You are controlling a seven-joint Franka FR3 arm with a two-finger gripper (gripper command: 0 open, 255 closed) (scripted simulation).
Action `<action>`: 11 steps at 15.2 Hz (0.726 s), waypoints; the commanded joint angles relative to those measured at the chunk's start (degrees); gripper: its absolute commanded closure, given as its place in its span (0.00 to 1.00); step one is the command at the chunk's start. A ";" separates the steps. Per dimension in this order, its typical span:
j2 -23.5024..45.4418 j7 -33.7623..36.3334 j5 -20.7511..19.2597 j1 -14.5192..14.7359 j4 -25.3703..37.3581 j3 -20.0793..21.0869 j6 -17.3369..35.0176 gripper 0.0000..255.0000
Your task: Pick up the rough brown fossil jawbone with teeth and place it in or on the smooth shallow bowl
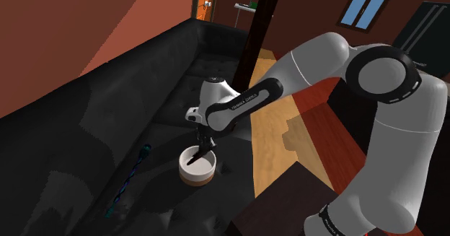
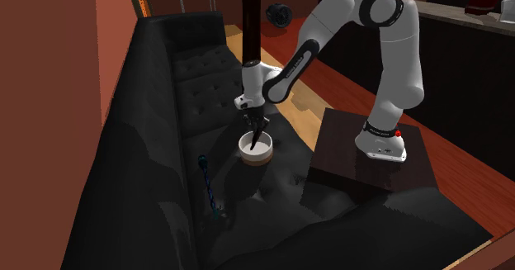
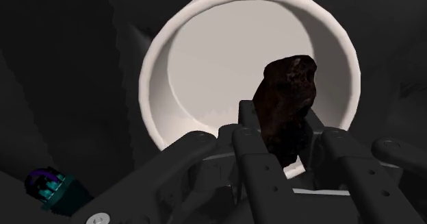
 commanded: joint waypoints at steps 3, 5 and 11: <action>2.54 0.38 -0.74 0.35 0.00 -0.48 2.52 1.00; 3.85 0.58 -1.10 0.55 0.14 -0.74 3.68 1.00; 4.81 0.72 -1.35 0.70 0.27 -0.94 4.49 1.00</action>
